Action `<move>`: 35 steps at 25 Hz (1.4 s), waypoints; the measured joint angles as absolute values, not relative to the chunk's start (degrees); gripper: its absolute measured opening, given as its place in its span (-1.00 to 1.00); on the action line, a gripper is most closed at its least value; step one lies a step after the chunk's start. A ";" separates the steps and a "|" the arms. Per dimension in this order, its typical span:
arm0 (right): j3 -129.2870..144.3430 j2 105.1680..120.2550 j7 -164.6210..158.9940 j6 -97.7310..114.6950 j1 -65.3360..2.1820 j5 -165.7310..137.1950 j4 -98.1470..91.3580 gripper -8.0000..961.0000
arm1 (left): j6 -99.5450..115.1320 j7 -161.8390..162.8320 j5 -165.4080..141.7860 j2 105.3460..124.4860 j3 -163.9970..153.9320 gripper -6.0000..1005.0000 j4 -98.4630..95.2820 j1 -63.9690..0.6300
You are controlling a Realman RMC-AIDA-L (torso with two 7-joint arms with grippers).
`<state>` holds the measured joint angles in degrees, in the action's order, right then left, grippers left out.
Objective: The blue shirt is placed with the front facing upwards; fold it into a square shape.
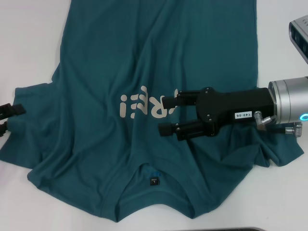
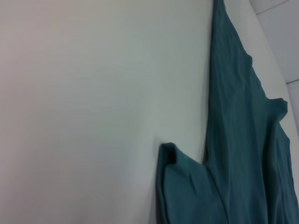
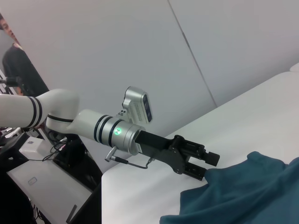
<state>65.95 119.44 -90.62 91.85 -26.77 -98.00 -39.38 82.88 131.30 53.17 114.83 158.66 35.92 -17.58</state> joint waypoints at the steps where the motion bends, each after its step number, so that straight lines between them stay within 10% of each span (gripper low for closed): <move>1: 65.93 119.44 -90.62 91.85 -26.78 -97.99 -39.37 0.84 | 82.69 131.30 53.17 114.85 158.45 0.34 35.74 -17.89; 13: 65.14 119.44 -90.62 91.89 -26.81 -98.19 -39.37 0.84 | 82.50 130.97 53.54 115.14 156.60 0.31 36.23 -19.40; 24: 63.92 119.44 -90.64 92.00 -26.90 -98.20 -39.37 0.84 | 83.06 131.85 52.88 116.19 154.82 -0.11 40.03 -19.23; 35: 63.70 119.44 -90.70 92.03 -27.07 -98.12 -39.37 0.84 | 84.31 131.92 52.46 116.05 155.20 -0.95 40.40 -18.91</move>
<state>63.70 119.44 -90.71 92.03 -27.07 -98.12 -39.37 84.31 131.92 52.46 116.05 155.20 40.40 -18.91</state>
